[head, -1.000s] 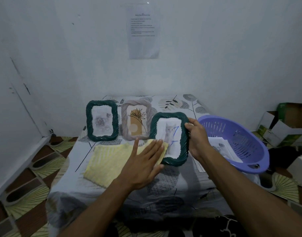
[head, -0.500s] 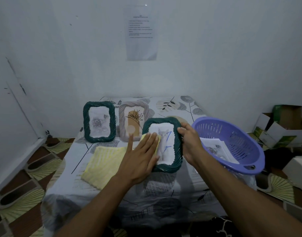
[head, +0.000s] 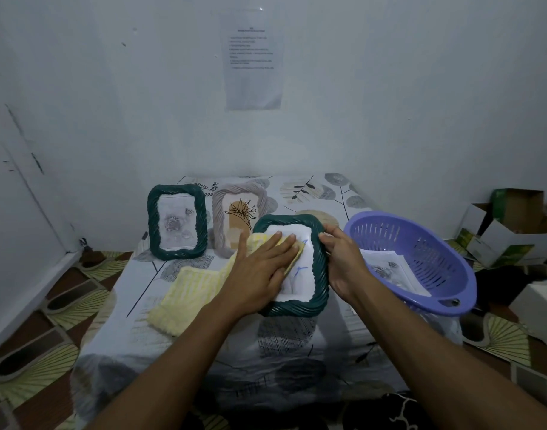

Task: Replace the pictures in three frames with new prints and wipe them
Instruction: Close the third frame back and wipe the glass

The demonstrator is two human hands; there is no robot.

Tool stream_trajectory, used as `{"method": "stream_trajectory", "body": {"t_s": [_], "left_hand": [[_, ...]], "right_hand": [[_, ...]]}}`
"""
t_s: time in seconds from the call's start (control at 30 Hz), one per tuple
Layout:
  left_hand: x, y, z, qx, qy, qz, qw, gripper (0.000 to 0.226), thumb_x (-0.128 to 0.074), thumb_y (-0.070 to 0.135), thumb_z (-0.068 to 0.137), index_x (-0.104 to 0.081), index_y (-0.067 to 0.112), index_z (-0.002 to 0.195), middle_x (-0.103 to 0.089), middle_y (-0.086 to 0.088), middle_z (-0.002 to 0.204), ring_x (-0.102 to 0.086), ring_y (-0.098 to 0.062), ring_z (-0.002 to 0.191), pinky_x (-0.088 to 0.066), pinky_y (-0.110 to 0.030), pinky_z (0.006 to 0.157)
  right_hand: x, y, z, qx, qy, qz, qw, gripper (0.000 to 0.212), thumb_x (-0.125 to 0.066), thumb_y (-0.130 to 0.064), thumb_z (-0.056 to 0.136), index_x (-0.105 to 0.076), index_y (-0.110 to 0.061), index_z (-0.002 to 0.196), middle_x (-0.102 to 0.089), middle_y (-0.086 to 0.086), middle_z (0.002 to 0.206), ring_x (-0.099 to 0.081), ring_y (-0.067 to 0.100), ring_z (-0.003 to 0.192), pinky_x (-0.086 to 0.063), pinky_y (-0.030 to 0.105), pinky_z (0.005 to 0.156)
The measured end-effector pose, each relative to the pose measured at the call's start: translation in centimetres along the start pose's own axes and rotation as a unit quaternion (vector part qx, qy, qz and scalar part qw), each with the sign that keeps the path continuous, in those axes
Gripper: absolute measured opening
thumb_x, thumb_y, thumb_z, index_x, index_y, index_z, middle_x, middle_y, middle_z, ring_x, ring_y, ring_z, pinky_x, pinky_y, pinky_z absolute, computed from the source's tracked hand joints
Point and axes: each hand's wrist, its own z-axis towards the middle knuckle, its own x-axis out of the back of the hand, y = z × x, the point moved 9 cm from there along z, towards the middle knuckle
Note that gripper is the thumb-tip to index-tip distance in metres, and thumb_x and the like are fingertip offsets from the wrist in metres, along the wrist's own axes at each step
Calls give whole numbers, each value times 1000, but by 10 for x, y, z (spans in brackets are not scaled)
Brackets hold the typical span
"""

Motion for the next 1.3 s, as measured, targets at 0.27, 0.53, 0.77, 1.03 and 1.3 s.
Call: {"method": "stream_trajectory", "body": {"t_s": [0.27,0.53,0.77,1.03,1.3], "left_hand": [[-16,9,-1,-17,4,126,992,50,-24,44,100,-32,29,147,-27,3,157,-22,-15,145,5,-58,114],[-26,-1,-12,15,-6,130,991,52,-21,48,101,-23,32,150,-13,6,160,-13,-15,148,3,-54,115],[-32,7,-18,41,1,105,994,56,-19,52,99,-17,32,152,-9,11,160,-6,-11,148,6,-51,116],[-30,2,-3,48,5,129,991,55,-26,48,99,-28,23,149,-17,5,159,-18,-17,146,0,-50,116],[-43,10,-25,-22,-45,137,989,54,-15,42,103,-13,24,153,-6,4,161,-3,-16,149,-7,-49,119]], "right_hand": [[-8,15,-7,-30,-20,28,999,25,-42,-5,99,-59,-6,117,-69,14,95,-66,22,75,-55,34,65],[-3,22,-11,-45,-6,32,998,23,-42,-6,100,-58,-7,116,-68,12,90,-65,21,70,-55,33,59],[-6,13,-12,-34,-2,36,999,23,-42,-5,100,-58,-7,116,-68,11,87,-65,19,67,-54,31,57],[-8,21,-18,-39,-12,40,998,24,-42,-3,99,-58,-4,117,-68,12,88,-65,19,67,-53,31,56],[4,13,-13,-35,14,38,999,19,-42,-5,99,-59,-9,107,-67,12,90,-62,23,74,-52,35,64]]}}
